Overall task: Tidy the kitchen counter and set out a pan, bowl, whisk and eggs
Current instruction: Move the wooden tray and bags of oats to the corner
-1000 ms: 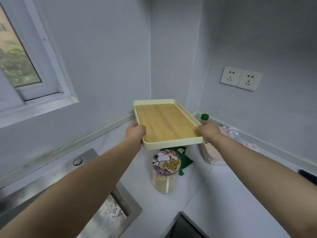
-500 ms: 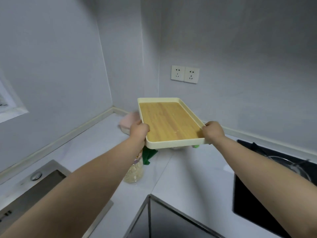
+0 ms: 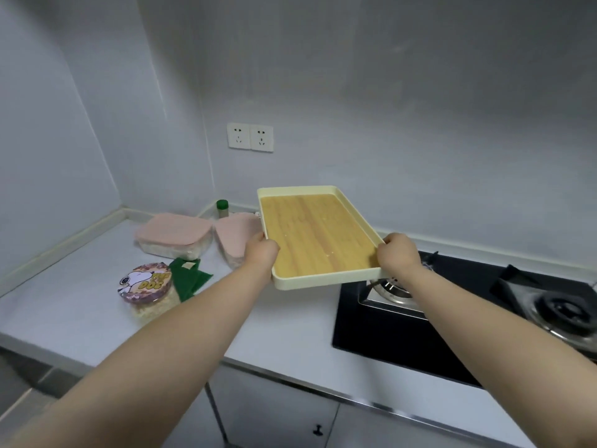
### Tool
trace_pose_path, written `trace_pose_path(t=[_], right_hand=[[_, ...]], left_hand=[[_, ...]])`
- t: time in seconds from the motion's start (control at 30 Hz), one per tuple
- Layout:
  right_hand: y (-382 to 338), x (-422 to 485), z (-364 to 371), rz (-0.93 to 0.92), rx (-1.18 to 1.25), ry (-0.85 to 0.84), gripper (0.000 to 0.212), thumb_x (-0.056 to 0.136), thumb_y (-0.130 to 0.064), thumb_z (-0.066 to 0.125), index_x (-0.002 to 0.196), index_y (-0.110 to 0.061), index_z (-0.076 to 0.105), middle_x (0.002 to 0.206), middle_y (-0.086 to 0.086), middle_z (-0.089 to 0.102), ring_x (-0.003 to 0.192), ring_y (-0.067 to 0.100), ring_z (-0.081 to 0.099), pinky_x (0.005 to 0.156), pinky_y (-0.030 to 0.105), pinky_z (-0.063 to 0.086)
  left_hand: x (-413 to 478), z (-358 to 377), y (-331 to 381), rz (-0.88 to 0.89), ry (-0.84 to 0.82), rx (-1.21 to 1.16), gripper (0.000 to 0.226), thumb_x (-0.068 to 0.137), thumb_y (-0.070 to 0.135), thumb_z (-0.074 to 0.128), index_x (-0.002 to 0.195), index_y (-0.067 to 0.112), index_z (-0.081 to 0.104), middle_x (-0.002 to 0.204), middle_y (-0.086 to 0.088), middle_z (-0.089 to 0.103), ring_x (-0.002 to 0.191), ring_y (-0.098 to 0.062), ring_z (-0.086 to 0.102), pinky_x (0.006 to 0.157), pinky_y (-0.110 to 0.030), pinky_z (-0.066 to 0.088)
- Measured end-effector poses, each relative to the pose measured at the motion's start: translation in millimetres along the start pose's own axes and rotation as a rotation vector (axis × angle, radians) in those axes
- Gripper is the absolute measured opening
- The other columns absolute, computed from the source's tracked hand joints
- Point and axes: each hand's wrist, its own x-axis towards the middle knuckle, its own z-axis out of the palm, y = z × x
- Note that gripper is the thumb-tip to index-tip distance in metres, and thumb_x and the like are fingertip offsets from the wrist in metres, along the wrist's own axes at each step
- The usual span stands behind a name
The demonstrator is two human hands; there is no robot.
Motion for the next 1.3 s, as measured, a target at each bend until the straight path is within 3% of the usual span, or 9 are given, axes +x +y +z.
trace_pose_path(t=[0.17,0.3,0.47,0.63,0.8,0.9,1.3], right_hand=[[67.1,-15.9,-54.9,0.059,-0.015,0.031,0.022,0.087,-0.006,0.041,0.098,-0.009,0.059,0.088,0.007,0.06,0.073,0.023,0.054,0.055,0.027,0.039],[134.1,-37.4,-106.8,0.113,-0.033,0.099,0.02,0.089,-0.007,0.04,0.098,-0.01,0.058,0.088,0.006,0.059,0.065,0.016,0.049,0.049,0.025,0.035],[221.4,-69.6,-168.1,0.219,-0.052,0.179,0.027,0.09,-0.008,0.04,0.111,-0.011,0.058,0.097,0.008,0.062,0.079,0.025,0.056,0.052,0.027,0.038],[292.7,-105.3,-225.9,0.314,-0.036,0.267,0.027,0.09,-0.007,0.042,0.111,-0.007,0.057,0.104,0.013,0.061,0.084,0.028,0.052,0.066,0.03,0.038],[359.2,-135.6,-276.3,0.45,0.009,0.36,0.023,0.084,-0.003,0.042,0.1,-0.005,0.058,0.092,0.01,0.058,0.08,0.028,0.051,0.065,0.029,0.039],[394.9,-143.8,-301.9,0.513,0.025,0.411,0.022,0.083,-0.004,0.042,0.098,-0.008,0.058,0.091,0.009,0.059,0.08,0.028,0.053,0.064,0.028,0.039],[500.3,-121.5,-366.1,0.696,0.073,0.461,0.018,0.082,-0.006,0.044,0.089,-0.003,0.06,0.081,0.008,0.057,0.073,0.026,0.05,0.061,0.028,0.037]], left_hand=[[-36.1,61.8,-18.6,-0.011,-0.069,0.027,0.041,0.084,-0.011,0.037,0.107,0.013,0.062,0.106,-0.01,0.066,0.092,-0.029,0.064,0.082,-0.04,0.053],[-82.7,122.9,-37.2,0.042,-0.173,0.11,0.034,0.09,-0.006,0.039,0.106,0.018,0.057,0.099,-0.003,0.063,0.086,-0.022,0.06,0.075,-0.033,0.05],[-144.0,196.0,-71.1,0.1,-0.298,0.26,0.041,0.091,-0.003,0.04,0.126,0.013,0.053,0.102,0.001,0.058,0.085,-0.014,0.055,0.064,-0.025,0.045],[-196.1,268.7,-91.8,0.12,-0.394,0.333,0.043,0.092,-0.006,0.037,0.128,0.012,0.054,0.111,-0.002,0.059,0.092,-0.017,0.053,0.075,-0.03,0.042],[-239.3,338.9,-112.5,0.135,-0.518,0.425,0.045,0.091,-0.003,0.037,0.132,0.01,0.051,0.12,-0.004,0.057,0.093,-0.017,0.052,0.076,-0.029,0.041],[-257.8,378.9,-124.5,0.149,-0.589,0.472,0.043,0.092,0.0,0.038,0.131,0.013,0.051,0.113,0.0,0.057,0.09,-0.015,0.052,0.076,-0.029,0.041],[-267.6,536.6,-149.2,0.224,-0.804,0.605,0.046,0.09,-0.002,0.039,0.133,0.012,0.051,0.119,-0.002,0.057,0.103,-0.021,0.053,0.081,-0.031,0.042]])
